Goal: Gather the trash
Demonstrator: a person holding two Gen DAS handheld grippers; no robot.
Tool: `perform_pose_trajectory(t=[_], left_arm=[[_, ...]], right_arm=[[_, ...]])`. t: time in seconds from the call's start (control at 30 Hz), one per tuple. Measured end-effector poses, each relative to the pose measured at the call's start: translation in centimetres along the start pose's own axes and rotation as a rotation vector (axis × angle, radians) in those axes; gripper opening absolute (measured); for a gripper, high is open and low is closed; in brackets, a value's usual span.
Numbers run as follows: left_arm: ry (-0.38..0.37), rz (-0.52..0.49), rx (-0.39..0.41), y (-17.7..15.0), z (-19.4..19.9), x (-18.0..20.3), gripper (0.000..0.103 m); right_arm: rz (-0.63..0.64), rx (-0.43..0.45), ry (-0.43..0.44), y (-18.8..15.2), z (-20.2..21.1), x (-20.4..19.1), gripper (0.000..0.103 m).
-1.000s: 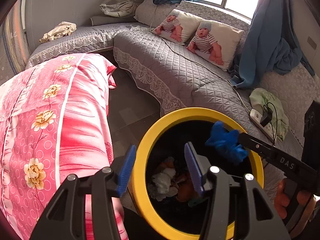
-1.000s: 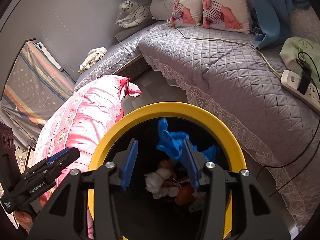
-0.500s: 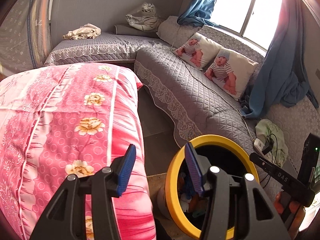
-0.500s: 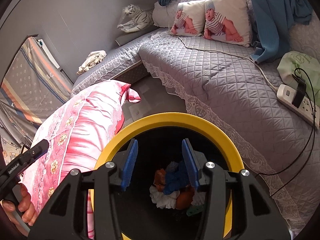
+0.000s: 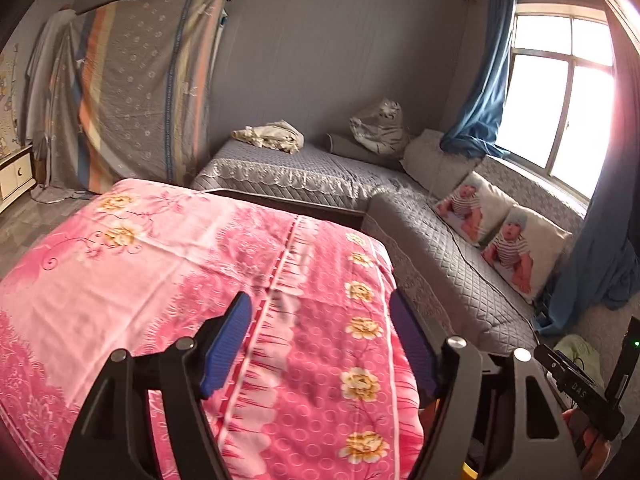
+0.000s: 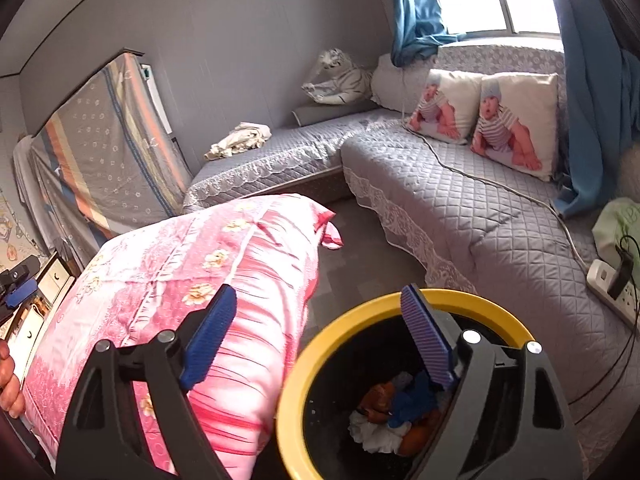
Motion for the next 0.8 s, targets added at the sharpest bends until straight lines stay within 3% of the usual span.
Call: perform_pose_trajectory(t=[0.17,0.3,0.43,0.6,0.8], left_arm=[[0.102,-0.015,0.084,2.2,6.4,-3.2,0.079],[0.193,-0.042,0.147,2.9,11.1,-4.9,0.091],[0.223,-0.045,0.199,2.6,14.8,-5.5,0.095],[0.334,-0.091,0.251,1.3,18.1,-5.9,0.095],[0.349,-0.036,0.255,-1.3,20.0,-6.6,0.095]], right_arm=[[0.071,0.082,0.103,1.2,3.6,-6.2,0.094],[0.106,0.125,0.174,1.3,6.6,-10.5,0.095],[0.129,0.152,0.222,0.8,9.3,-13.7,0.095],[0.204,0.187,0.232,-0.4,11.6,-16.4,0.095],[0.213,0.227,0.213,-2.4,13.2,-17.0,0.095]])
Point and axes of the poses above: each gripper's, at about its wrist camera, not at the fingertips, and z roughly against the way its jaws point, x to its right, y to its top, the point moved 9 cm from there along -z, roughly the way its jaws point, and after that the axes turned 15 degrees about -y, right-handed, at the moved point
